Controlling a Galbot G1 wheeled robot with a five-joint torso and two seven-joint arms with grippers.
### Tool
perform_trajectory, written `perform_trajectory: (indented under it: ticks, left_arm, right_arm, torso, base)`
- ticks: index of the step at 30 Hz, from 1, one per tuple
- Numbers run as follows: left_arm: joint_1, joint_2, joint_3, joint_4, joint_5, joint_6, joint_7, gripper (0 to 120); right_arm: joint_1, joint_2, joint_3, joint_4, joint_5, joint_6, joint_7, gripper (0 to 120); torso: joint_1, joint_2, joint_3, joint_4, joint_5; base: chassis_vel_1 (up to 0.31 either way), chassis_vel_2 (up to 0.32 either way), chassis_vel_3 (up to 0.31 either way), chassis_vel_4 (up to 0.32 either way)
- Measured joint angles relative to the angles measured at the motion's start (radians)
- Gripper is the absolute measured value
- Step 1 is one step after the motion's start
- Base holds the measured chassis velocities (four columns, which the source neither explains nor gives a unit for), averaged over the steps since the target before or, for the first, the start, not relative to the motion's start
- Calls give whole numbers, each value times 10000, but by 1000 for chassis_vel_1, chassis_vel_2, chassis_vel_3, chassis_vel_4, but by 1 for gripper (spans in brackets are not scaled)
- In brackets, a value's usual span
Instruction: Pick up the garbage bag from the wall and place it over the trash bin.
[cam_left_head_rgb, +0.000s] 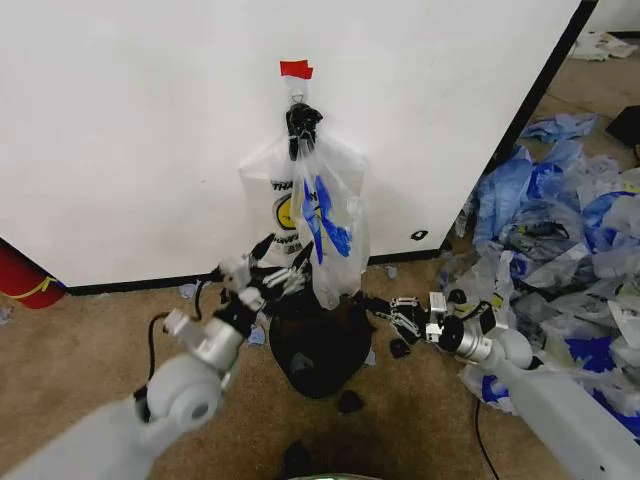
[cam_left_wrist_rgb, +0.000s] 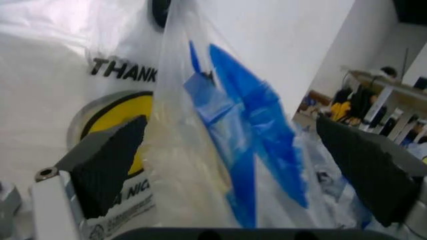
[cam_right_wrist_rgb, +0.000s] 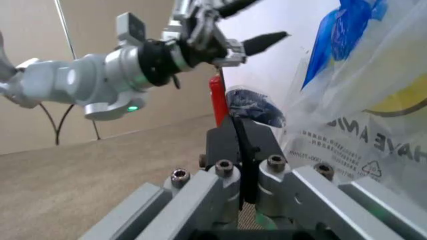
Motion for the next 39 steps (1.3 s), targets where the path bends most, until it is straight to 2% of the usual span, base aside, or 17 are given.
perform_trajectory:
  ticks: [4,7,8,9,11,12,13,24,27,32,39]
  left_arm:
    - [-693,50,649,209,-40,185,-256,100]
    - [-1612,-7,1678,580,149,316,-706,100]
    - [-1612,-7,1678,580,149,316,-706,100]
    - [-2126,-65,2318,871,571,366,-896,100]
    - [-2126,-65,2318,871,571,366,-896,100]
    - [-2656,-243,2845,1301,1035,469,-1260,100]
    - [-2786,-306,2943,1438,1164,495,-1330,100]
    - [-3311,-429,3251,1830,1659,940,-2012,100]
    - [-3380,-455,3264,1823,2035,1168,-2464,100]
    - [-3431,-536,3318,1632,2038,1412,-3109,100]
    - [-3514,-567,3428,1175,1831,1664,-3383,100]
  right_arm:
    - [-122,-14,125,73,-14,0,30,0]
    - [-225,-114,314,99,1,-1,34,0]
    - [-225,-114,314,99,1,-1,34,0]
    - [-258,-140,394,98,25,0,33,0]
    - [-258,-140,394,98,25,0,33,0]
    - [-286,-138,445,88,49,12,27,0]
    - [-299,-127,455,80,52,21,20,0]
    - [-361,-131,521,-49,88,90,-36,0]
    - [-288,-100,489,-99,98,116,-31,0]
    - [-235,-59,451,-185,98,144,-28,0]
    - [-200,-60,436,-237,98,154,-27,0]
  torso:
    - [0,0,0,5,1]
    - [0,0,0,1,0]
    - [0,0,0,1,0]
    - [0,0,0,2,-1]
    - [0,0,0,2,-1]
    - [-1,0,0,2,0]
    - [0,0,0,1,-1]
    - [-1,0,-1,2,0]
    - [-1,0,-1,2,0]
    - [-1,0,-1,2,0]
    - [-1,0,-2,2,0]
  base:
    - [0,0,0,0]
    - [0,0,0,0]
    - [0,0,0,0]
    - [0,0,0,0]
    - [0,0,0,0]
    - [0,0,0,0]
    - [0,0,0,0]
    - [0,0,0,0]
    - [0,0,0,0]
    - [0,0,0,0]
    - [0,0,0,0]
